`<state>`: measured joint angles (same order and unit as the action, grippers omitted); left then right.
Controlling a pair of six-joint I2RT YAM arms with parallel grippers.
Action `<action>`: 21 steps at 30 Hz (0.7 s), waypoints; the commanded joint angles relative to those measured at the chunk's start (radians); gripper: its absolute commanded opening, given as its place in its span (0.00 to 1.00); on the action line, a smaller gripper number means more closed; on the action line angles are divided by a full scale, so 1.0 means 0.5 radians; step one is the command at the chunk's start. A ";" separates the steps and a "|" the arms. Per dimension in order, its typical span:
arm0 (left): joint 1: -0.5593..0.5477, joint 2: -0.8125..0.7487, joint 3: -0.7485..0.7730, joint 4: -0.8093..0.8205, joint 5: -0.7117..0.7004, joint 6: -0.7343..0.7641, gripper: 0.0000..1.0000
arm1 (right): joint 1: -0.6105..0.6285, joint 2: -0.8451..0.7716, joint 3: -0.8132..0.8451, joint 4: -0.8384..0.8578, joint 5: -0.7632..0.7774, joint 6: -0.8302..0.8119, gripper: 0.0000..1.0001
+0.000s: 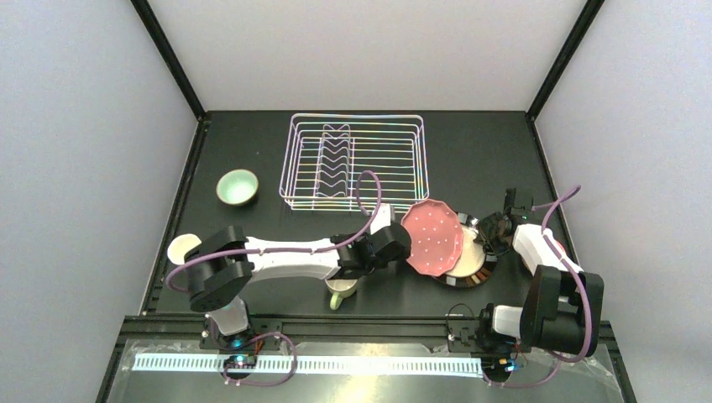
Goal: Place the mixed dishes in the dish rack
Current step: Pass from the left arm to the right
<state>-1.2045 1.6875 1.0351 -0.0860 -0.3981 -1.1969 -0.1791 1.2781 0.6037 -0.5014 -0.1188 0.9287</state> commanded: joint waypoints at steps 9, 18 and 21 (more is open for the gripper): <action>-0.071 -0.152 0.104 -0.201 -0.113 0.232 0.01 | -0.007 0.032 -0.043 -0.052 0.170 -0.051 0.00; -0.088 -0.214 0.176 -0.294 -0.152 0.352 0.01 | -0.007 0.041 -0.041 -0.030 0.158 -0.062 0.00; -0.088 -0.235 0.214 -0.336 -0.169 0.399 0.01 | -0.006 0.053 -0.042 -0.014 0.143 -0.061 0.00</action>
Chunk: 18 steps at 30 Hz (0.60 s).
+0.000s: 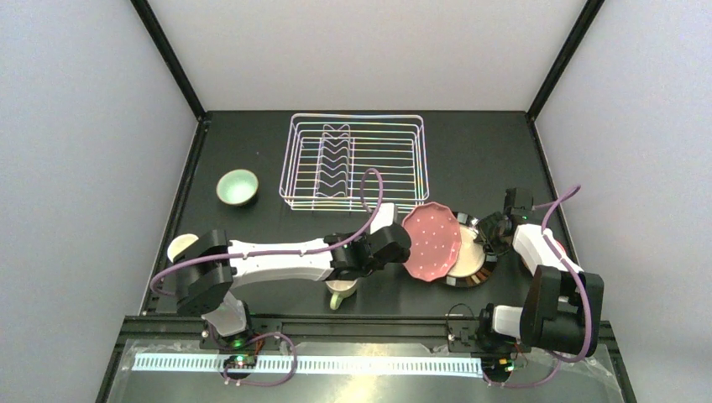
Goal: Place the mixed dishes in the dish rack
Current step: Pass from the left arm to the right
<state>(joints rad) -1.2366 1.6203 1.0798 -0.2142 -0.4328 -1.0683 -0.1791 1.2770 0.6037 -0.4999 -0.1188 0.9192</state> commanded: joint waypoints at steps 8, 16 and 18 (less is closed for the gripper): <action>-0.022 -0.160 0.232 -0.182 -0.165 0.297 0.01 | -0.007 0.074 -0.026 0.010 0.136 -0.072 0.00; -0.021 -0.232 0.291 -0.247 -0.243 0.384 0.01 | -0.007 0.089 -0.007 0.017 0.134 -0.104 0.00; -0.021 -0.248 0.295 -0.249 -0.250 0.399 0.01 | -0.007 0.094 0.003 0.015 0.135 -0.111 0.00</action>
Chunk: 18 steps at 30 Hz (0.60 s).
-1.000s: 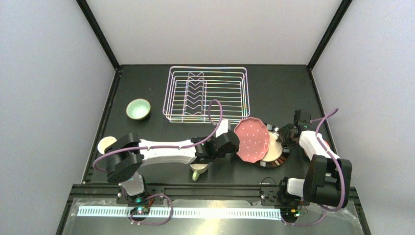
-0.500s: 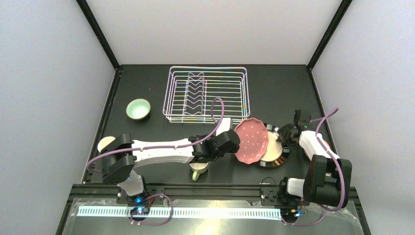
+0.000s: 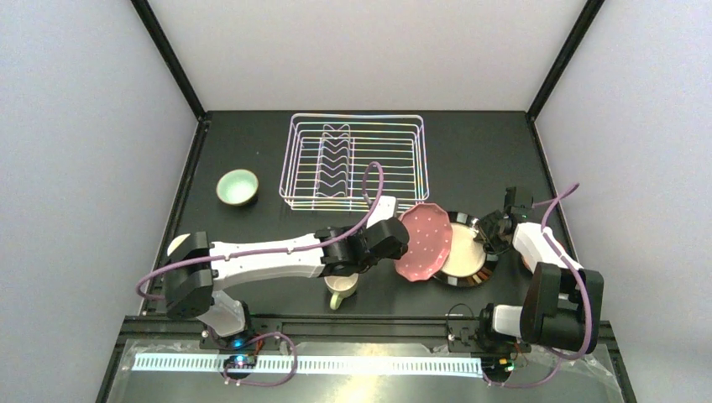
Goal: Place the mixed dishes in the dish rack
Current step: Pass from the left arm to the right
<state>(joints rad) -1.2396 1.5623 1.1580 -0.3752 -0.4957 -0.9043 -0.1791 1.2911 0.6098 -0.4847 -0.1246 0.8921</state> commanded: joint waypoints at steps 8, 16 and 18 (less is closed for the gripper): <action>-0.016 -0.138 0.150 0.084 -0.121 0.107 0.01 | -0.007 0.072 -0.006 -0.012 0.156 -0.074 0.00; -0.017 -0.128 0.186 0.091 -0.137 0.149 0.01 | -0.007 0.081 -0.024 0.004 0.162 -0.081 0.00; -0.016 -0.122 0.203 0.085 -0.149 0.164 0.01 | -0.007 0.083 -0.025 0.006 0.165 -0.084 0.00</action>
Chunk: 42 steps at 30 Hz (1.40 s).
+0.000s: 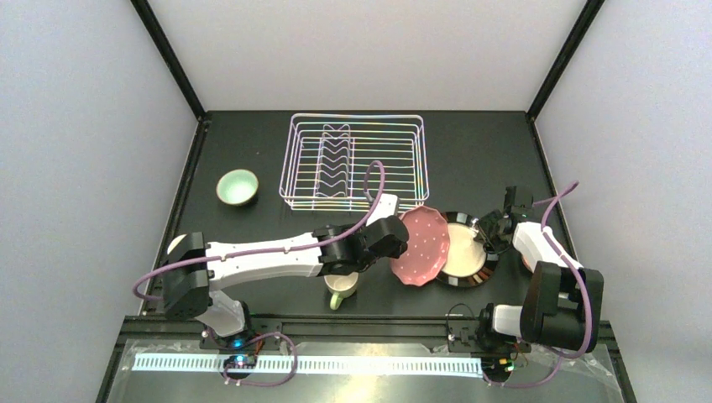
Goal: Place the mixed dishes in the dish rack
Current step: Pass from the left arm to the right
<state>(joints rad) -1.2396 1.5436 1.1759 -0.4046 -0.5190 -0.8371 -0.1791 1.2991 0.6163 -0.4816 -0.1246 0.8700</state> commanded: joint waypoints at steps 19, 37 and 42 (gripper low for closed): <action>-0.016 -0.072 0.191 0.162 -0.184 0.096 0.01 | -0.007 0.099 0.004 -0.001 0.201 -0.092 0.00; -0.011 -0.085 0.149 0.190 -0.155 -0.009 0.01 | -0.007 -0.034 0.124 -0.051 0.011 -0.382 0.14; -0.011 -0.104 0.139 0.187 -0.154 -0.019 0.01 | -0.007 -0.117 0.142 -0.074 0.034 -0.407 0.32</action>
<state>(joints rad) -1.2407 1.5440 1.1961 -0.4187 -0.5648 -0.8043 -0.1802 1.2873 0.6605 -0.5076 -0.1154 0.6979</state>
